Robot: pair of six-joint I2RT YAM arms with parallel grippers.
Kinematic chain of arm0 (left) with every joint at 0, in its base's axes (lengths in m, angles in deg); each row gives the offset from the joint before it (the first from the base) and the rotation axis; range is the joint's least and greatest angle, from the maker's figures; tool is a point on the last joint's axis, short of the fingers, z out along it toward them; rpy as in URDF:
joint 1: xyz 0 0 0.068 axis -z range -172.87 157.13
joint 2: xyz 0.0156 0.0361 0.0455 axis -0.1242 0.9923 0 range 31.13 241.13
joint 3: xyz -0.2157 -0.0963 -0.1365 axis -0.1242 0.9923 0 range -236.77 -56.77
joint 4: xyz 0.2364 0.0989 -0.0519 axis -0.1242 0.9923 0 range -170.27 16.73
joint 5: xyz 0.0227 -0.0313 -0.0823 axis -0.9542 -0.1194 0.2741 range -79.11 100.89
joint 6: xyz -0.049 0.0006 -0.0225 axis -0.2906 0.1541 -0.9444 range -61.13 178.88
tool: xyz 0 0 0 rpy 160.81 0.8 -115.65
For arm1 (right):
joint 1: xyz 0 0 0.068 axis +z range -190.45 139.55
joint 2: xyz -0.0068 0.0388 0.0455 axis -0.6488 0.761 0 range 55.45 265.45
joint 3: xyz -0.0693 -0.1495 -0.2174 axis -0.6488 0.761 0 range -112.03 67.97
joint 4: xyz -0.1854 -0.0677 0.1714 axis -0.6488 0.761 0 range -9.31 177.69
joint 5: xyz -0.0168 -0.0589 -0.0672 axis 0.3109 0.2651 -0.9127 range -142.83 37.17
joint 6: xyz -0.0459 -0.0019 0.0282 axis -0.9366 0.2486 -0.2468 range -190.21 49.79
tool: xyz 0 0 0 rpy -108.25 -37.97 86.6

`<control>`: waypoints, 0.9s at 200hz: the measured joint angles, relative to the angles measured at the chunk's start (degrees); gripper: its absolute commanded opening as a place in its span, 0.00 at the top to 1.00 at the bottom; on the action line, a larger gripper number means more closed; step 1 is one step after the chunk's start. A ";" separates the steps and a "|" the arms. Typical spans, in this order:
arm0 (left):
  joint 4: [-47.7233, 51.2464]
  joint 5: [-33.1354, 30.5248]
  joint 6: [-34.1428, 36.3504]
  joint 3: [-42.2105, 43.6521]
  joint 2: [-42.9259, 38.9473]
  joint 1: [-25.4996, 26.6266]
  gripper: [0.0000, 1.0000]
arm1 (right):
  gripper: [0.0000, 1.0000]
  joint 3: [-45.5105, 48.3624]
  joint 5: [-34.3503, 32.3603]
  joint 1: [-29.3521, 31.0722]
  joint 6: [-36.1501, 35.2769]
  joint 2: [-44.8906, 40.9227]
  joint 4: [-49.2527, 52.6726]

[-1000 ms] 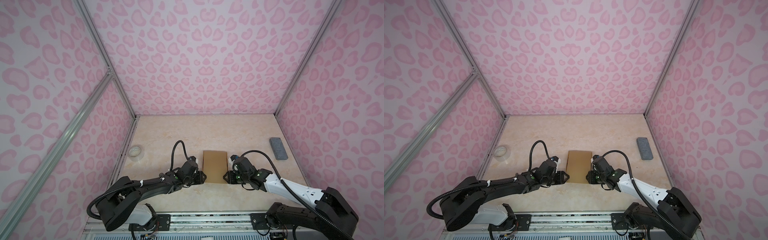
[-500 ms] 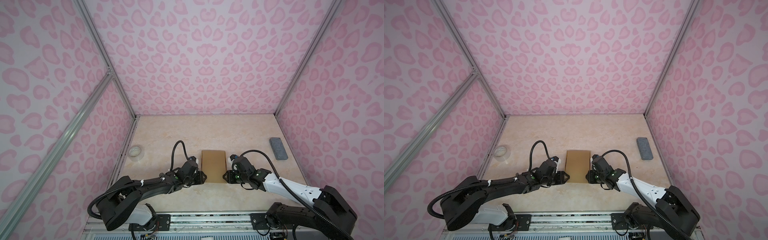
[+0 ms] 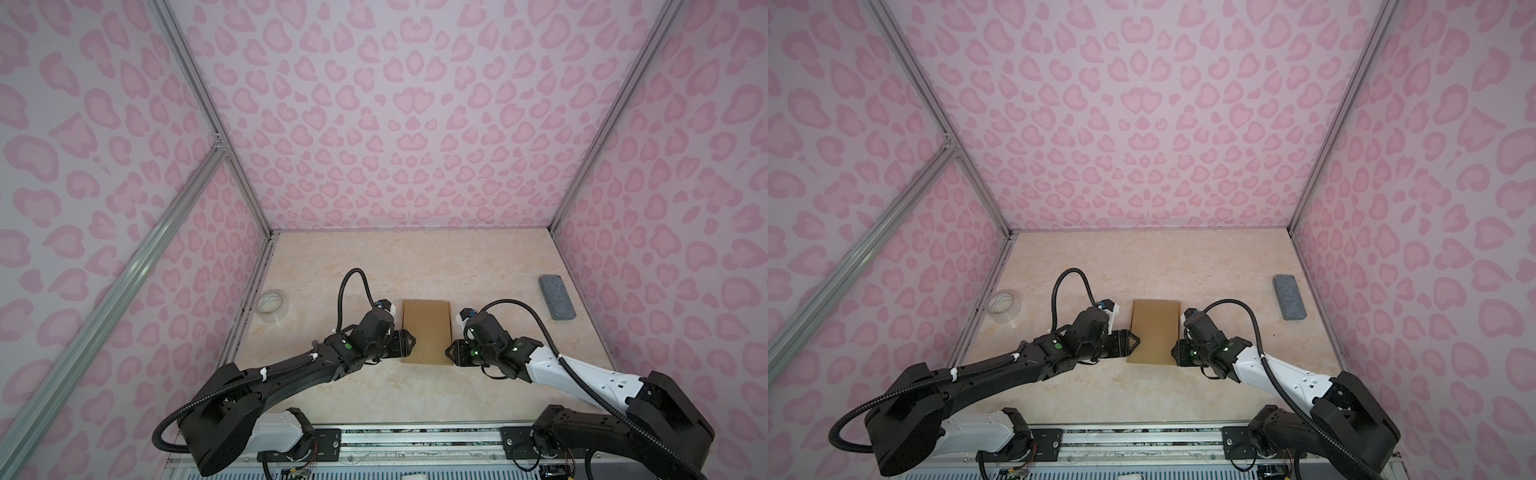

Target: Fold the paper box

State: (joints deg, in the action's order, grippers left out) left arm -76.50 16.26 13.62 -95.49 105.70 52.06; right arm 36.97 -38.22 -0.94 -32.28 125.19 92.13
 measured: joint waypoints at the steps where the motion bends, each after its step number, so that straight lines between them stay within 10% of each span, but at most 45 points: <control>1: 0.24 -0.09 0.22 -0.22 0.00 -0.24 0.33 | 0.71 0.00 0.00 0.00 0.00 0.00 0.00; 96: 5.55 -0.37 6.84 -22.82 21.22 -8.13 0.30 | 0.70 -0.15 -0.04 -0.28 -0.02 -0.63 0.24; 180: 6.88 0.20 7.76 -24.09 27.39 -8.33 0.30 | 0.67 -0.26 -0.04 -0.31 -0.02 -1.75 1.73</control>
State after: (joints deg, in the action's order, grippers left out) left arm -69.61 16.46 21.38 -119.58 133.08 43.73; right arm 36.71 -38.26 -1.25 -32.30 123.44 93.86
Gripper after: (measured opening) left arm 0.696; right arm 0.327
